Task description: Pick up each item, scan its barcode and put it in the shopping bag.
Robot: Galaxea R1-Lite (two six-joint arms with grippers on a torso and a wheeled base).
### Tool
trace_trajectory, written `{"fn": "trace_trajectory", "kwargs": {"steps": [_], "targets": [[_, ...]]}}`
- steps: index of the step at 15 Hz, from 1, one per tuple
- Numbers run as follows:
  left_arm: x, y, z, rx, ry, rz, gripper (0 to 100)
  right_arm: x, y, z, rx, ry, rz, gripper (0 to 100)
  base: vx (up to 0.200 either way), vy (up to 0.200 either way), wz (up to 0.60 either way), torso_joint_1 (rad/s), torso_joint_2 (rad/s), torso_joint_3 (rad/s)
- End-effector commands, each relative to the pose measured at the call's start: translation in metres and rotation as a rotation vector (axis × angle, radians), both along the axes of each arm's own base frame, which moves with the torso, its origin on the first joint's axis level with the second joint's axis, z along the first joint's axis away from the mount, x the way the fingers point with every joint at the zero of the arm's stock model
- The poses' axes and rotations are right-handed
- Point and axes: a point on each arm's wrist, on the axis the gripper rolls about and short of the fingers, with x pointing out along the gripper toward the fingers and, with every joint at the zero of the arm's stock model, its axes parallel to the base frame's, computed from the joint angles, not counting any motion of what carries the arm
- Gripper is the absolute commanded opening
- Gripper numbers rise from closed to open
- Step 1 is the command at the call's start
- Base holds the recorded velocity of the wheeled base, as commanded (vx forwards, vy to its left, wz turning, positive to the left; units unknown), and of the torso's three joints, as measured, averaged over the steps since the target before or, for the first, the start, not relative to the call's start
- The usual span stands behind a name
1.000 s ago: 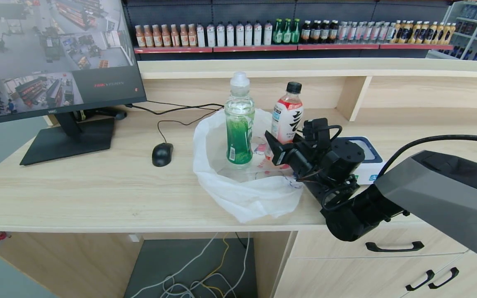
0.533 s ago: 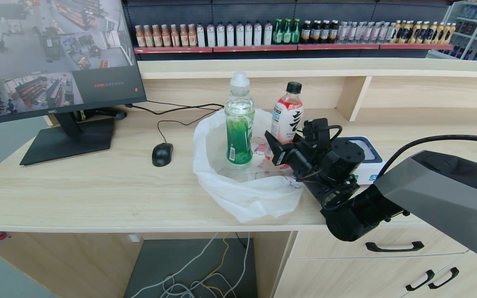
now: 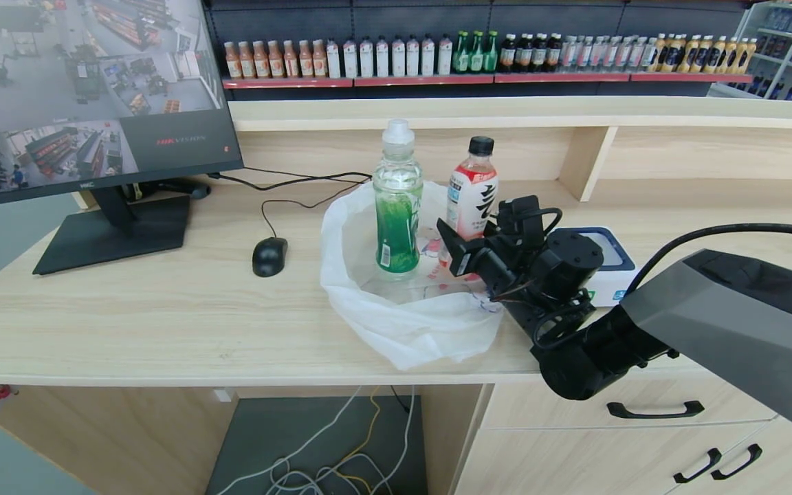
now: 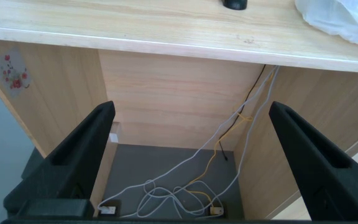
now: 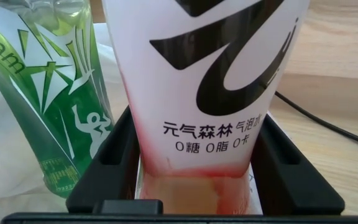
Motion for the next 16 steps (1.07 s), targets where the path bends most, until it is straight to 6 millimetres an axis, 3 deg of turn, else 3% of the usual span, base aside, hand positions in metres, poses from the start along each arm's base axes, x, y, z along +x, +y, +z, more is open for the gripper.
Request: {"fn": "trace_trajectory", "kwargs": {"steps": [1, 12, 13, 16], "targets": [[0.0001, 0.0000, -0.0002, -0.001, 0.001, 0.001, 100, -0.0020, 0.0032, 0.0018, -0.003, -0.008, 0.008, 0, 0.000, 0.000, 0.00, 0.000, 0.00, 0.000], [-0.0001, 0.0000, 0.0002, -0.001, -0.001, 0.001, 100, -0.0020, 0.0032, -0.0017, -0.008, 0.002, 0.008, 0, 0.000, 0.000, 0.00, 0.000, 0.00, 0.000], [0.0001, 0.0000, -0.0002, -0.001, 0.001, 0.001, 100, -0.0021, 0.0032, -0.0016, -0.007, 0.000, 0.008, 100, 0.000, 0.000, 0.00, 0.000, 0.00, 0.000], [-0.0001, 0.0000, 0.0002, -0.001, -0.001, 0.001, 100, -0.0013, 0.0021, -0.0005, -0.002, -0.004, 0.006, 100, 0.000, 0.000, 0.00, 0.000, 0.00, 0.000]]}}
